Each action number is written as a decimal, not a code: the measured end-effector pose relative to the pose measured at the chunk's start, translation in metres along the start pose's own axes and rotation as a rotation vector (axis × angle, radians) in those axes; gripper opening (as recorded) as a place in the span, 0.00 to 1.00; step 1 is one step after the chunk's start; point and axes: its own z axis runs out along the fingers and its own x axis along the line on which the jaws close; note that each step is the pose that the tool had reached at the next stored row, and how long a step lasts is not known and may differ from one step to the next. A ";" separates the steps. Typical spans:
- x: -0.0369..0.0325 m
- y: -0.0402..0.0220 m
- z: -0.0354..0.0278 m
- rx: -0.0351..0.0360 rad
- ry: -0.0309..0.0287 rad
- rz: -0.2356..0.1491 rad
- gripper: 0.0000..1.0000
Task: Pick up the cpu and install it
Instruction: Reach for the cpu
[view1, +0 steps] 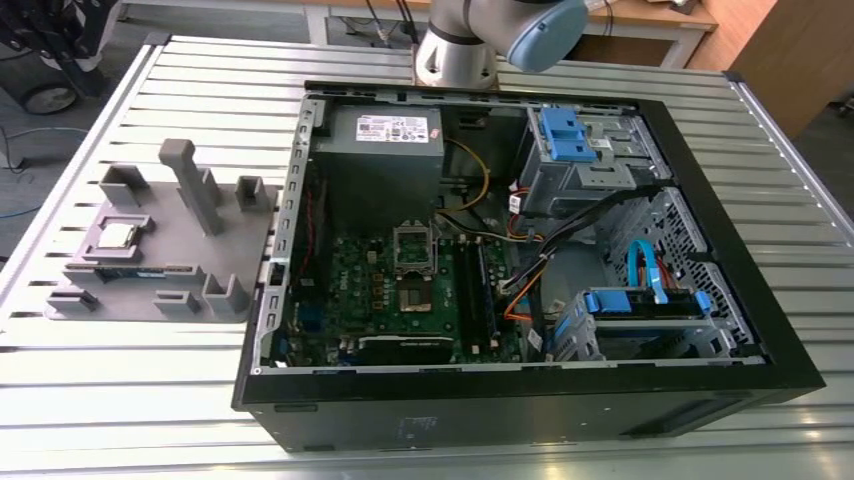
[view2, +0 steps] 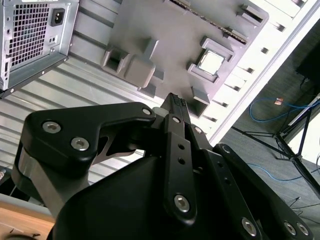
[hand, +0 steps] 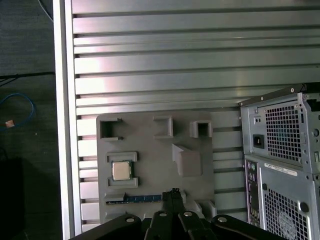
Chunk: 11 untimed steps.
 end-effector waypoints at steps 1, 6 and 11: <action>0.0003 0.0000 0.0000 0.0000 0.0000 0.000 0.11; 0.0019 -0.0001 -0.0001 0.0000 0.0000 0.000 0.11; 0.0048 -0.0004 -0.0002 0.0000 0.0001 0.000 0.11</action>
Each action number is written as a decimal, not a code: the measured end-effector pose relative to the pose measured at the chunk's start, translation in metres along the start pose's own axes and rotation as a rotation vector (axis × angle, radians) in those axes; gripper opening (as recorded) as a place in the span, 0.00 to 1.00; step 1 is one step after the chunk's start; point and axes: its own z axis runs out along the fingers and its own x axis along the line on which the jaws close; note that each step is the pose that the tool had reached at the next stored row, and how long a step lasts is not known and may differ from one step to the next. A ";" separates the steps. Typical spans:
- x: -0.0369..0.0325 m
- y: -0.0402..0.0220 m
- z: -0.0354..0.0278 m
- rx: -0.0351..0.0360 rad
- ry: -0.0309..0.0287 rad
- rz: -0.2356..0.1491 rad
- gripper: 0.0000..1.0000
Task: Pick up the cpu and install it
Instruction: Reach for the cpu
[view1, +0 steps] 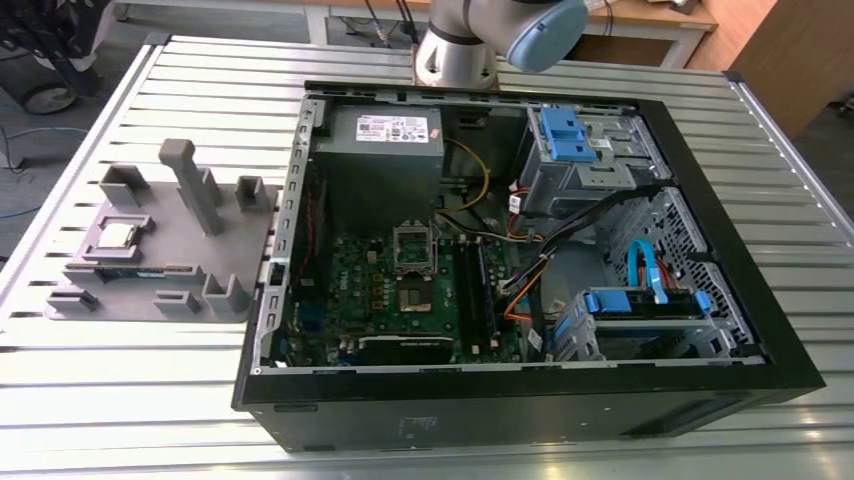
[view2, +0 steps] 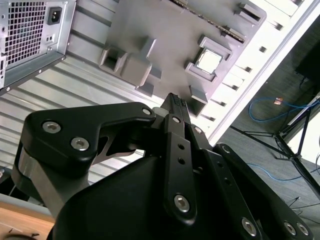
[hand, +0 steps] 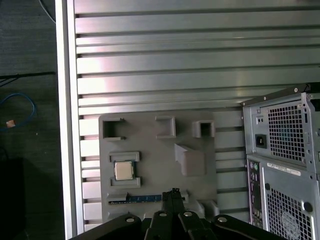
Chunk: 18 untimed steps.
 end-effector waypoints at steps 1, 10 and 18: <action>0.0007 0.0000 0.0000 0.0000 0.0000 0.000 0.11; 0.0079 -0.0006 -0.0002 0.0000 0.0000 0.000 0.11; 0.0142 -0.0011 -0.0004 0.0000 -0.0001 0.000 0.11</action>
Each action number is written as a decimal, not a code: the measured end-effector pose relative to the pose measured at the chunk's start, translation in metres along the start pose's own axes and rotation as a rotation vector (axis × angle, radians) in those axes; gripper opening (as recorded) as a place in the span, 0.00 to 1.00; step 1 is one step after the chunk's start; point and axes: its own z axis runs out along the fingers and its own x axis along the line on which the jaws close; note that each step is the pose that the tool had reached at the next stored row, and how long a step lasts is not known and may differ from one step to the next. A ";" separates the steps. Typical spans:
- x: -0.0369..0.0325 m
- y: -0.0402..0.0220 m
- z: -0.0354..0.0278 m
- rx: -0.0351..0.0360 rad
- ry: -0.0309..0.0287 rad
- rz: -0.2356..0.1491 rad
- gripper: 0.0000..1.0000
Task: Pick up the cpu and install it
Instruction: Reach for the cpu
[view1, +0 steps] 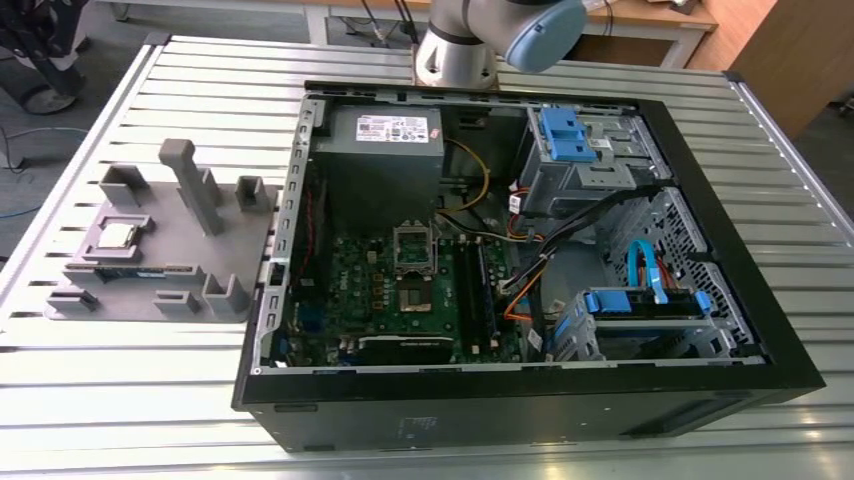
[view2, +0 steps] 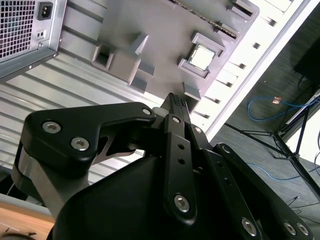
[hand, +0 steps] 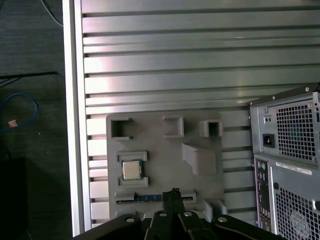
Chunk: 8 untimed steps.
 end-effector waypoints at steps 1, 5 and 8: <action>0.0007 -0.0001 0.0000 0.0000 0.0000 0.000 0.11; 0.0029 -0.0002 -0.0001 0.0000 0.0000 0.000 0.11; 0.0049 -0.0003 -0.0002 0.0000 0.0000 0.000 0.11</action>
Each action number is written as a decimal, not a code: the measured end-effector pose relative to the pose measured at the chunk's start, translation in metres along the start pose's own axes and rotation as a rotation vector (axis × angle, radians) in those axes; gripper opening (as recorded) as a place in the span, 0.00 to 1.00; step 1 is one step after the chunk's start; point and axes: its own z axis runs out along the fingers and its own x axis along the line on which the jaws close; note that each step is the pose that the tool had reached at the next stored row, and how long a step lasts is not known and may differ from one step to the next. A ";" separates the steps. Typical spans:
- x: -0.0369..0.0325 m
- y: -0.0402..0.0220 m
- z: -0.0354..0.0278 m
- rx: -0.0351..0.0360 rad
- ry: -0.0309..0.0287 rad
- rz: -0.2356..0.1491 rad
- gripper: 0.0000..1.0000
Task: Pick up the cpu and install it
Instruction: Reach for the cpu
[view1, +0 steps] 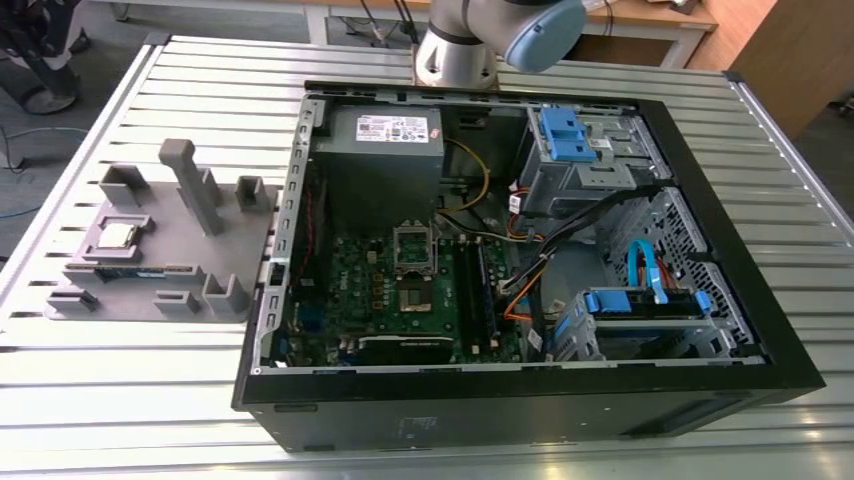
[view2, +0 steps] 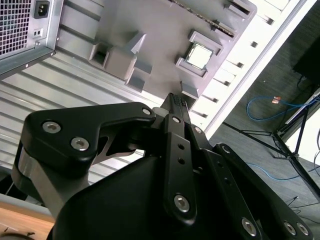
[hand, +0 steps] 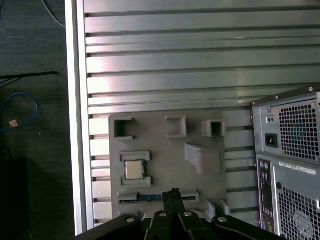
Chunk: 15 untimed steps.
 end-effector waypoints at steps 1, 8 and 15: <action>0.0007 -0.0001 0.0000 0.0000 0.0000 0.000 0.11; 0.0066 -0.0006 0.0006 0.0000 0.0000 0.000 0.11; 0.0094 -0.0010 0.0059 0.0000 0.0000 0.000 0.11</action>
